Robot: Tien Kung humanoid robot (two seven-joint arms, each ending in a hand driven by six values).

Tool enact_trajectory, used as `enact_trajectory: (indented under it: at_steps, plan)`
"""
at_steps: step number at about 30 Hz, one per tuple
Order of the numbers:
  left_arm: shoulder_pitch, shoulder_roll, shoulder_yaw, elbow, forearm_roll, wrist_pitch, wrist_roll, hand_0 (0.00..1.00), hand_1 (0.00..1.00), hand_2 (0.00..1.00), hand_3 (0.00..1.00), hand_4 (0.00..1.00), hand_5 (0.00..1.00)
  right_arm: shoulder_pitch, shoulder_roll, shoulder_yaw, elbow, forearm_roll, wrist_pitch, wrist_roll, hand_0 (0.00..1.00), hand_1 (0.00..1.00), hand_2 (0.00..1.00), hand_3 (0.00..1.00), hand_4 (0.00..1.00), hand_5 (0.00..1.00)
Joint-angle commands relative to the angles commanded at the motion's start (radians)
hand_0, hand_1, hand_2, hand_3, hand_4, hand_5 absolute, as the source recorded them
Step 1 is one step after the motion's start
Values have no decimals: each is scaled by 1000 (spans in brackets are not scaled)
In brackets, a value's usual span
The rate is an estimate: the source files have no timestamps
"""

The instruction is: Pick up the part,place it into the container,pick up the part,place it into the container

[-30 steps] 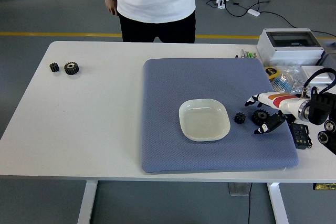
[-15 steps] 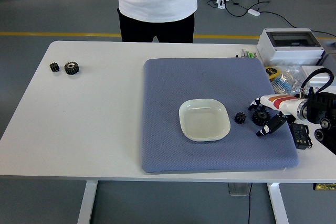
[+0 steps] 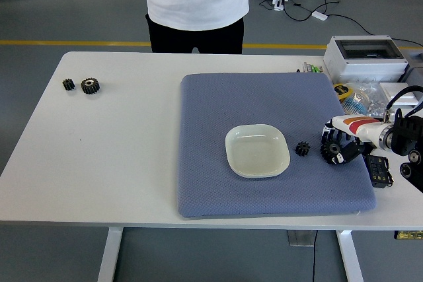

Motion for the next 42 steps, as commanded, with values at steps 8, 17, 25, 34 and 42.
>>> enact_trajectory:
  at_steps: [8, 17, 25, 34, 42]
  plan:
    - [-5, 0, -3, 0, -1, -1, -1, 704, 683, 705, 573, 689, 616, -2, 2, -2, -26, 21, -8, 3, 377, 457, 519, 501, 801, 132]
    - [-8, 0, -6, 0, -2, -1, -1, 704, 682, 701, 573, 689, 615, -5, 1, 7, -30, 39, -20, 8, 349, 442, 507, 494, 790, 137]
    - [-9, 0, -3, 0, -6, -2, -1, 703, 683, 701, 573, 689, 615, -11, -14, 42, 0, 47, -27, 11, 362, 429, 500, 490, 782, 140]
    - [-9, 0, -7, 0, -7, -2, -3, 703, 681, 700, 573, 689, 615, -22, -32, 132, 93, 9, -20, 5, 356, 439, 506, 493, 764, 143]
    - [-6, 0, -15, 0, 0, 0, -4, 702, 682, 699, 573, 687, 611, 12, -10, 154, 235, -28, -18, -9, 364, 439, 506, 493, 763, 157]
